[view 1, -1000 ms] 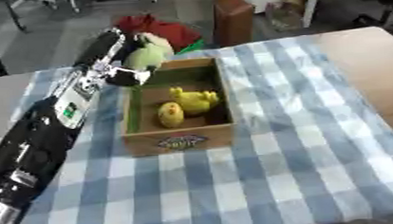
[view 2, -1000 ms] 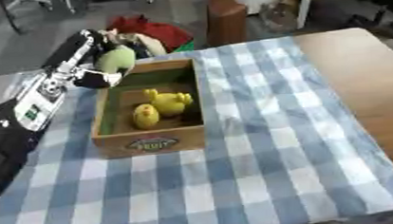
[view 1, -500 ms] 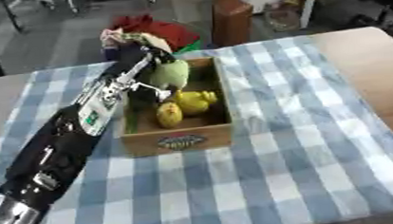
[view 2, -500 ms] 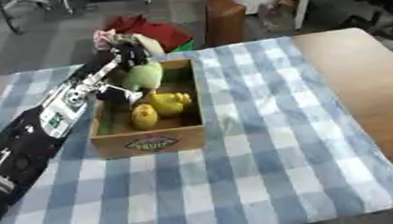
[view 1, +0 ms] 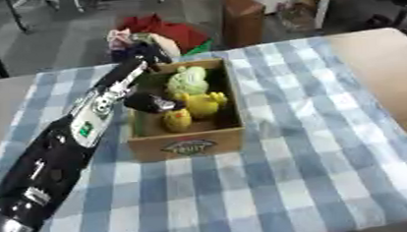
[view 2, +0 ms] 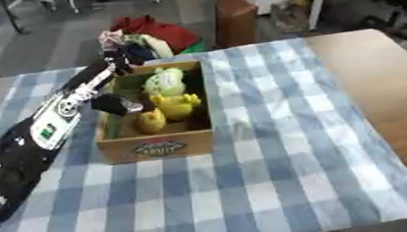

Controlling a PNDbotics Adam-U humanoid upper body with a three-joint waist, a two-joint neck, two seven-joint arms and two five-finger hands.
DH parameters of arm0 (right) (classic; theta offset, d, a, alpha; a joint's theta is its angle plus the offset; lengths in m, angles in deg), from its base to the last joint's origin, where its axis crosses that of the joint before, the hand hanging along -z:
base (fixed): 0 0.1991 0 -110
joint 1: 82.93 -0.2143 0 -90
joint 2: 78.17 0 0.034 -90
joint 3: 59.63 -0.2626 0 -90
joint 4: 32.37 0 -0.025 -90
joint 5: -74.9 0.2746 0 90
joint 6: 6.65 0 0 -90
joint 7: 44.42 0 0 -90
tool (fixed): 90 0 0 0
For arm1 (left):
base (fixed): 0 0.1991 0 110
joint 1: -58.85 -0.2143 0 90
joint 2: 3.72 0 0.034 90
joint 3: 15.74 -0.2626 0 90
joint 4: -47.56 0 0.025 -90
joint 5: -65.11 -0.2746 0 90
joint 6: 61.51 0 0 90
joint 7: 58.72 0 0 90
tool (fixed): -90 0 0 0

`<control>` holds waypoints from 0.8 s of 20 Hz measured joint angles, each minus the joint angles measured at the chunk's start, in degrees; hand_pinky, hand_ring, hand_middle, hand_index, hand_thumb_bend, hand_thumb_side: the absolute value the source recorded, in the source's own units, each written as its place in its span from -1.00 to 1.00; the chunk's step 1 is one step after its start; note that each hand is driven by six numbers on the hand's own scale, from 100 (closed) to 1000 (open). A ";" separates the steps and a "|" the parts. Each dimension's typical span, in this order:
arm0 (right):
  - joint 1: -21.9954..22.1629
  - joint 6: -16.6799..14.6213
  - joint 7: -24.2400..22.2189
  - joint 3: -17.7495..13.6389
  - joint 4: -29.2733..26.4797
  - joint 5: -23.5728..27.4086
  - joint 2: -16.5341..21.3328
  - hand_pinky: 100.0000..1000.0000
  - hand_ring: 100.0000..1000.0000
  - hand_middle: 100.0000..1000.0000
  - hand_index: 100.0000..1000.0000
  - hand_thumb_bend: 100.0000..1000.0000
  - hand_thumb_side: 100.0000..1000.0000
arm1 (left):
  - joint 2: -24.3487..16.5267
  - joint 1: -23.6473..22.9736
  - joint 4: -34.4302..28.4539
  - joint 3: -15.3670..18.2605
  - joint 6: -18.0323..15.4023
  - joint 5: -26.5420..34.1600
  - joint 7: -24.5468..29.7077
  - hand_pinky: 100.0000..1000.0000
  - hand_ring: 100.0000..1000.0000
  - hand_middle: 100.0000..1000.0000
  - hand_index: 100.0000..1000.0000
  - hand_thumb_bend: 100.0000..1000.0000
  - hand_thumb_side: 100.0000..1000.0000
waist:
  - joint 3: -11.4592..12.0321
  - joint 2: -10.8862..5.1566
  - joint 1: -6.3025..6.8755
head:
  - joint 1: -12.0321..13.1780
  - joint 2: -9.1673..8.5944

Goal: Pick up objects on the table and place them in the box.

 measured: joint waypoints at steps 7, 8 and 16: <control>0.78 0.09 0.94 -0.68 0.29 -0.42 0.39 0.24 1.00 0.19 0.62 -1.00 -0.39 | -3.53 -8.75 -13.48 4.10 3.79 15.79 -8.74 0.37 0.19 0.25 0.48 -0.55 -0.77 | 1.95 0.12 0.06 | -0.83 -0.01; 0.96 0.11 1.05 -0.69 0.36 -0.46 0.39 0.24 1.00 0.19 0.62 -1.00 -0.39 | -4.12 -10.35 -15.80 4.74 4.32 18.05 -10.16 0.37 0.19 0.25 0.47 -0.58 -0.79 | 2.28 0.13 0.09 | -0.88 -0.01; 1.97 0.62 1.64 -1.11 1.09 -1.57 0.51 0.23 1.00 0.21 0.64 -1.00 -0.42 | -5.01 -20.24 -29.50 10.01 7.24 27.48 -19.10 0.35 0.18 0.21 0.44 -0.68 -0.81 | 3.53 0.20 0.15 | -1.37 0.01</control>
